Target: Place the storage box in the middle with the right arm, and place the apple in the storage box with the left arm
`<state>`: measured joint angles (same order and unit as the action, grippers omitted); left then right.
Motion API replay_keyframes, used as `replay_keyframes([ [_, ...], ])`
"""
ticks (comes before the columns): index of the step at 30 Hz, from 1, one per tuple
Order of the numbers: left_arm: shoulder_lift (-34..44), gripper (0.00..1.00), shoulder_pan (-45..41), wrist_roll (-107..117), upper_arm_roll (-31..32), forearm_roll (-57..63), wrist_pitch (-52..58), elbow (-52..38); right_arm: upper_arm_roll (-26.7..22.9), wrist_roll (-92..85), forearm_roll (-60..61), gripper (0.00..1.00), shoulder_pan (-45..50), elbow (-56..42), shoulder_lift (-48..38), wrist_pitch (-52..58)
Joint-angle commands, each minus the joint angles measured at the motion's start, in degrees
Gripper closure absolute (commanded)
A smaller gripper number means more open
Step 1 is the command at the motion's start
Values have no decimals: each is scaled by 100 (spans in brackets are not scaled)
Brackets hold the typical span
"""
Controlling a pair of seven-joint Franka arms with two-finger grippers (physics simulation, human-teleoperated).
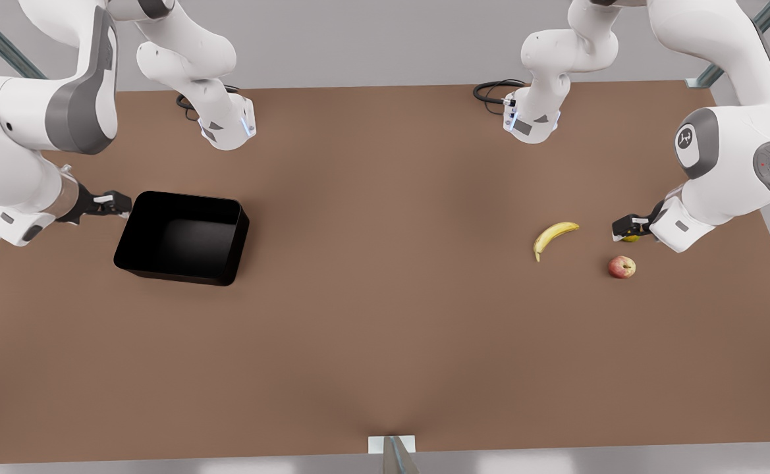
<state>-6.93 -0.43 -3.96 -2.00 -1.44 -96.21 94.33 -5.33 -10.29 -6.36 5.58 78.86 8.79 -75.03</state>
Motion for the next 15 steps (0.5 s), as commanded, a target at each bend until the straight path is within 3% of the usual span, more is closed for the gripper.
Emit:
replay_keyframes([
  [1, 7, 0, -1, -35, -2, 4, -11, -3, -3, -52, 3, 0, -4, -2, 0, 85],
  [4, 7, 0, -1, -35, 7, 4, -3, -3, -55, -113, -533, 0, -277, 323, 729, -231],
  [9, 16, 0, 7, -26, -2, 4, 15, -11, -1453, -52, -190, 0, -286, 3302, 352, -4159],
  [15, 34, 0, 7, -9, -20, -5, 287, -143, -1945, -87, 47, 0, -268, 5175, 193, -6357],
])
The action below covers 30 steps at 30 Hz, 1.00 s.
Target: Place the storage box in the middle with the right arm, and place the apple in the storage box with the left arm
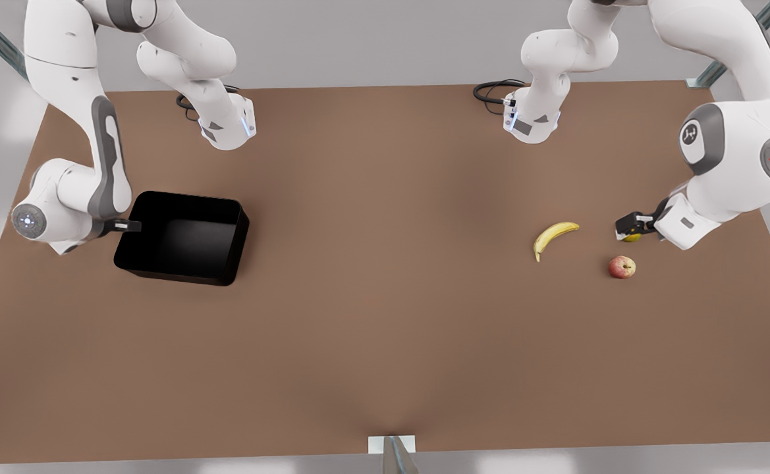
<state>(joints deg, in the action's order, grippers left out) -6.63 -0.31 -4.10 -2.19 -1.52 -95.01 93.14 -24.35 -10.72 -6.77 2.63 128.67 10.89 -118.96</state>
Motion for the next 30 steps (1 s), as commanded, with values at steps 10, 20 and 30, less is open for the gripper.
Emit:
replay_keyframes([
  [10, 21, 0, -4, 6, -1, 3, 203, -24, -96, -158, 97, 23, -26, 334, 502, -1911],
  [20, 30, 0, -4, 6, -1, 11, 203, -24, 71, -158, 97, 79, 18, 246, 739, -1622],
  [30, 180, 0, -13, 15, 17, 11, 422, -24, 1125, -334, 492, 79, 36, -764, 537, 92],
])
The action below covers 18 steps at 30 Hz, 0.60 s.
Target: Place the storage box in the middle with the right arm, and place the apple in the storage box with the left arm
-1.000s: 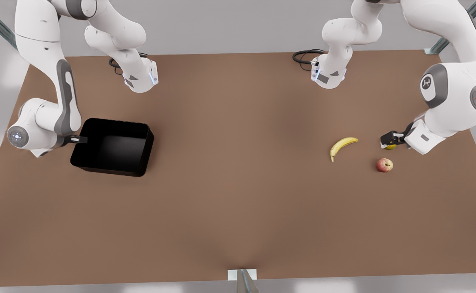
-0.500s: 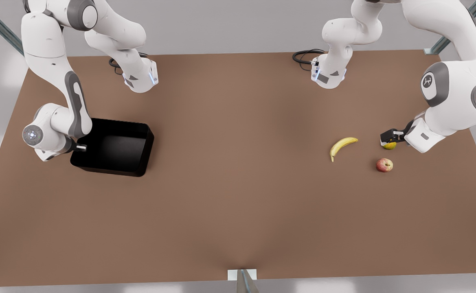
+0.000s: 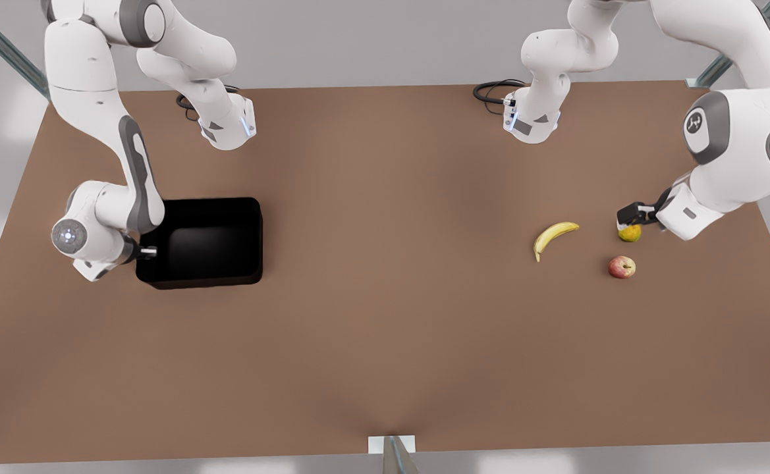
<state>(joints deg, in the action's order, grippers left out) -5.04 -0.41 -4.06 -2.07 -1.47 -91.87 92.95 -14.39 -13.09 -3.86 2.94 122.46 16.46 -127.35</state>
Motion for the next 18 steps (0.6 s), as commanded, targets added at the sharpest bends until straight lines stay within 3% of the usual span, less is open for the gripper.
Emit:
replay_keyframes([
  [1, 12, 0, -3, 2, 5, -3, 108, 3, 270, -89, 307, 79, 14, -311, -20, 1107],
  [6, 12, 0, -3, 2, 5, 6, 117, 4, 376, -19, 1344, 79, 1059, -1444, 42, 1897],
  [9, -6, 0, -3, 2, 5, 6, 108, 4, 376, 385, 1678, 79, 1833, -2595, 577, 2232],
  [15, -24, 0, -3, 2, 5, -3, 284, 12, 384, 2592, 2882, 79, 3081, -5487, 2792, 1793],
  [18, -50, 0, -3, 2, 5, -3, 284, 4, 543, 2688, 3129, 79, 3125, -5997, 3337, 1072],
])
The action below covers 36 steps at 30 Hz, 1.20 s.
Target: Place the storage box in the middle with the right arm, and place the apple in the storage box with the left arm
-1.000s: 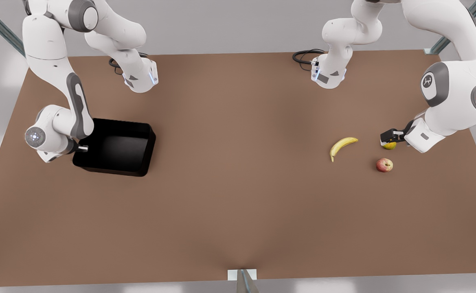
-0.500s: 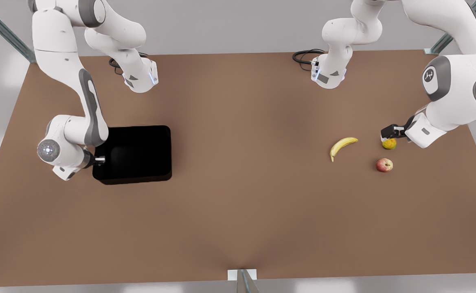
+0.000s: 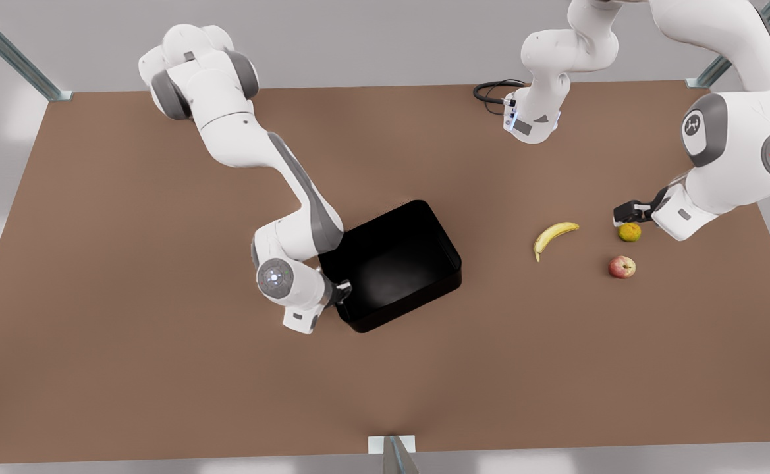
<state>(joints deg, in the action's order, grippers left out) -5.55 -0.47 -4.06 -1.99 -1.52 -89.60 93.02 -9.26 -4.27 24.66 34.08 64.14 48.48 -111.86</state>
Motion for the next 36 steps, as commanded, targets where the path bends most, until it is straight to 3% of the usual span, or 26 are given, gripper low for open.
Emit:
replay_keyframes([
  [1, -7, 0, 3, 2, -3, 3, 48, -3, 47, 1807, 285, 79, 20, -201, 232, -609],
  [5, -34, 0, 11, -112, -12, -24, 39, -55, 178, 1789, 276, 79, 11, -165, 496, -794],
  [6, -60, 0, 12, -86, -21, -24, 48, -143, 178, 1771, 276, 70, 20, -139, 513, -794],
  [7, -60, 0, 3, 2, -12, -23, 30, -292, 178, 1780, 276, 29, 20, -121, 531, -794],
  [8, -51, 0, 3, -16, -21, 3, -40, -354, 178, 1771, 276, 0, 29, -86, 522, -794],
  [11, -7, 0, 20, -16, -74, -50, 47, -513, 222, 1807, 267, 0, 29, -95, 241, -688],
  [13, -51, 0, 12, 2, -100, -33, 56, -442, 240, 1824, 250, 0, 11, 510, -847, -365],
  [15, -261, 0, 47, 2, -109, -15, -127, 84, 144, 1956, 92, 0, -453, 564, -1867, 1190],
  [17, -526, 0, 55, -418, -539, 3, -1884, 1270, 126, 1912, -1103, 0, -1368, 766, -2212, 2861],
  [19, -631, 0, 73, -1431, -909, -6, -3836, 2563, 117, 1623, -2851, 0, -2212, 784, -2659, 3723],
  [21, -842, 0, 82, -1571, -917, 3, -4408, 2862, 117, 1438, -3591, 0, -2388, 889, -3371, 4348],
  [23, -1299, 0, 415, -2283, -1049, -6, -4926, 2862, 161, 1393, -3521, 0, -2380, 1074, -3978, 4585],
  [36, -1703, 0, 644, -2934, -1032, -270, -5050, 3109, 240, 1411, -3257, 0, -2318, 1109, -3864, 4673],
])
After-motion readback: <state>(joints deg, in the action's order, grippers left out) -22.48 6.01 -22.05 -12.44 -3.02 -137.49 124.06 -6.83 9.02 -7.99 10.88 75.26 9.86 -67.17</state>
